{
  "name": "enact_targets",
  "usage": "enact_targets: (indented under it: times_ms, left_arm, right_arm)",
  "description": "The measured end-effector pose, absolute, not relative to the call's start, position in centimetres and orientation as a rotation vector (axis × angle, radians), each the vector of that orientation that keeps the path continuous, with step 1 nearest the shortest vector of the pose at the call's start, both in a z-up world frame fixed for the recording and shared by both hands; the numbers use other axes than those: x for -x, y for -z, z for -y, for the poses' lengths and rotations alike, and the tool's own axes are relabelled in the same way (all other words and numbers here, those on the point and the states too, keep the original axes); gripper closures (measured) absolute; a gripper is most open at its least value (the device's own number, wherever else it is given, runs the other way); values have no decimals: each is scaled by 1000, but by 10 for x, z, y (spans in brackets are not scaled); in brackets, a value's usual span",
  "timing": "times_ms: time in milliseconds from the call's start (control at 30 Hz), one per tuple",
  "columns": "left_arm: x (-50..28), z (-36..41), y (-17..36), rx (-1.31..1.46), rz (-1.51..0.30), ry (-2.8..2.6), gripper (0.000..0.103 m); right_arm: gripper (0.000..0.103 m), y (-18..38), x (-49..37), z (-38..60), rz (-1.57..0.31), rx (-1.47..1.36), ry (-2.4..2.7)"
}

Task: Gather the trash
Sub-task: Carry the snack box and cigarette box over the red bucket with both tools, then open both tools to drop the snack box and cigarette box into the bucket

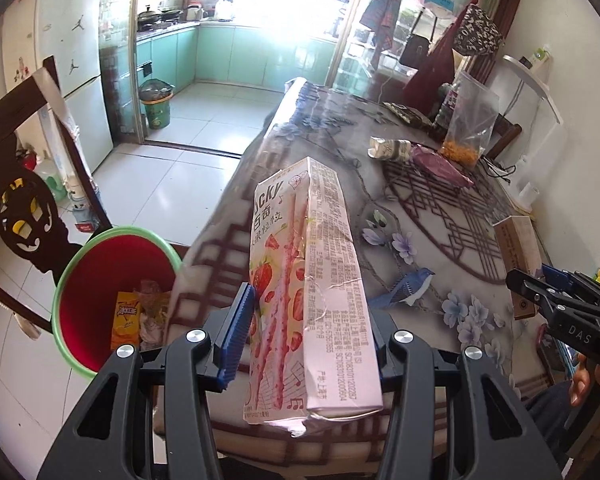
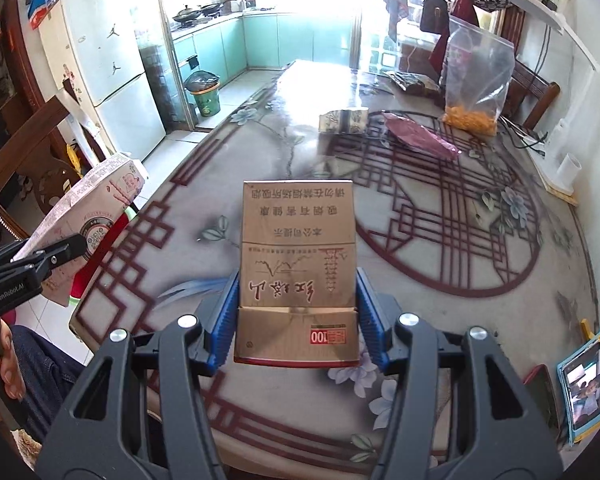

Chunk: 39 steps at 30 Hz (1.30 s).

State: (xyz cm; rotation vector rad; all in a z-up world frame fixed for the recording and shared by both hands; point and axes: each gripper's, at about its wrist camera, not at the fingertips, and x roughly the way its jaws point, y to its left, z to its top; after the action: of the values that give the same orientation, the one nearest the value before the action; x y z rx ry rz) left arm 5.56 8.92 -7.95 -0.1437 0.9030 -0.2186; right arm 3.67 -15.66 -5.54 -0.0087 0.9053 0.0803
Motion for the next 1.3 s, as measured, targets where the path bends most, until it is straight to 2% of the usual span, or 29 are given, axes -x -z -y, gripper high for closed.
enact_targets:
  times_ms: [767, 1300]
  left_arm:
    - [-36, -246, 108, 328, -896, -59, 61]
    - [-66, -286, 147, 371, -969, -153, 61]
  right_arm:
    - [51, 81, -67, -2, -993, 132, -366]
    - [51, 91, -105, -81, -1033, 196, -518]
